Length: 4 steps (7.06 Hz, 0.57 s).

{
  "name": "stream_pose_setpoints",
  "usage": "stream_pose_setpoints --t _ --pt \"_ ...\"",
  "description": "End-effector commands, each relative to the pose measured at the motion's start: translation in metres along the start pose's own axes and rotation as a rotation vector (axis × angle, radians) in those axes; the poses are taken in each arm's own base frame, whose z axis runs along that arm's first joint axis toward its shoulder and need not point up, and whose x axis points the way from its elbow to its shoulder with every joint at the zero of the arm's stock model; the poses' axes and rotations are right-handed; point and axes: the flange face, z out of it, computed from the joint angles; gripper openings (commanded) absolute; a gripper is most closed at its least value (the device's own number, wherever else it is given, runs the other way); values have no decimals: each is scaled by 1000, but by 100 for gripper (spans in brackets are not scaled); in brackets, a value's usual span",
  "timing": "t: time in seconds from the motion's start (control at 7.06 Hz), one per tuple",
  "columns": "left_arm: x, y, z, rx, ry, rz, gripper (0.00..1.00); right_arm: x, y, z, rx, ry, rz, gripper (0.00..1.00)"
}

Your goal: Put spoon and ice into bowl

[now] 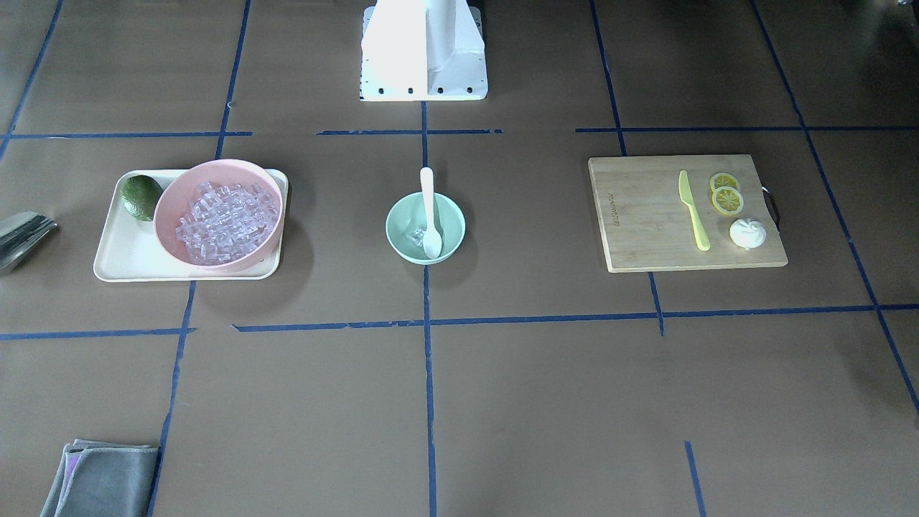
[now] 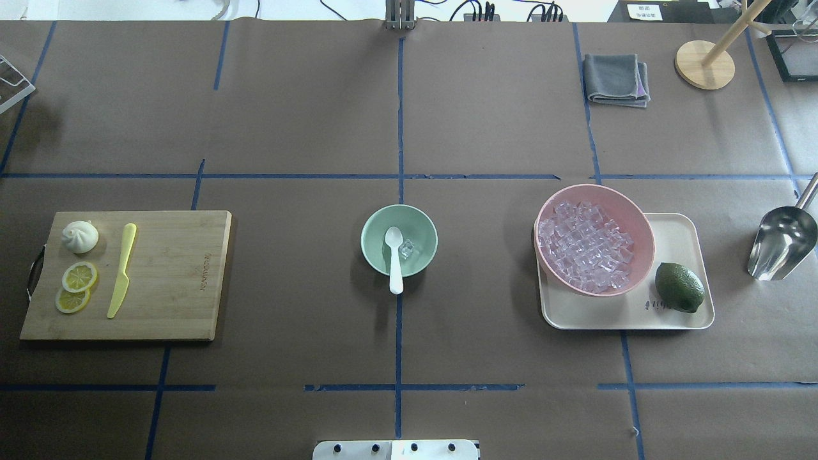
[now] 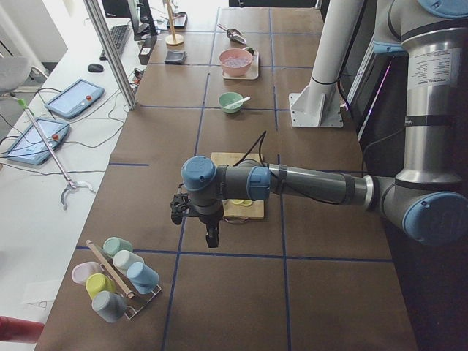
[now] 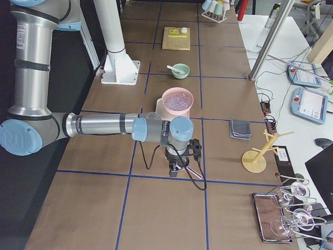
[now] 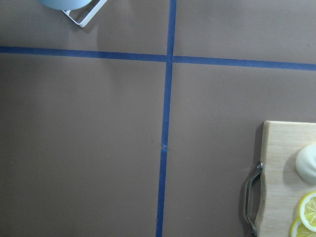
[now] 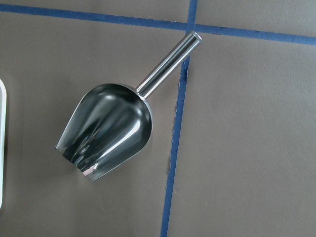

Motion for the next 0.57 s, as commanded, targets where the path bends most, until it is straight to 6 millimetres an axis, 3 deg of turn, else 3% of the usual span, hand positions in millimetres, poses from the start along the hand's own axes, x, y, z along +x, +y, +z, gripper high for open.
stream_pose_setpoints --t 0.0,0.43 --pt "4 -3 -4 7 -2 5 100 2 1 2 -4 1 4 99" --pt "7 -4 -6 12 0 11 100 1 1 1 -2 1 3 99"
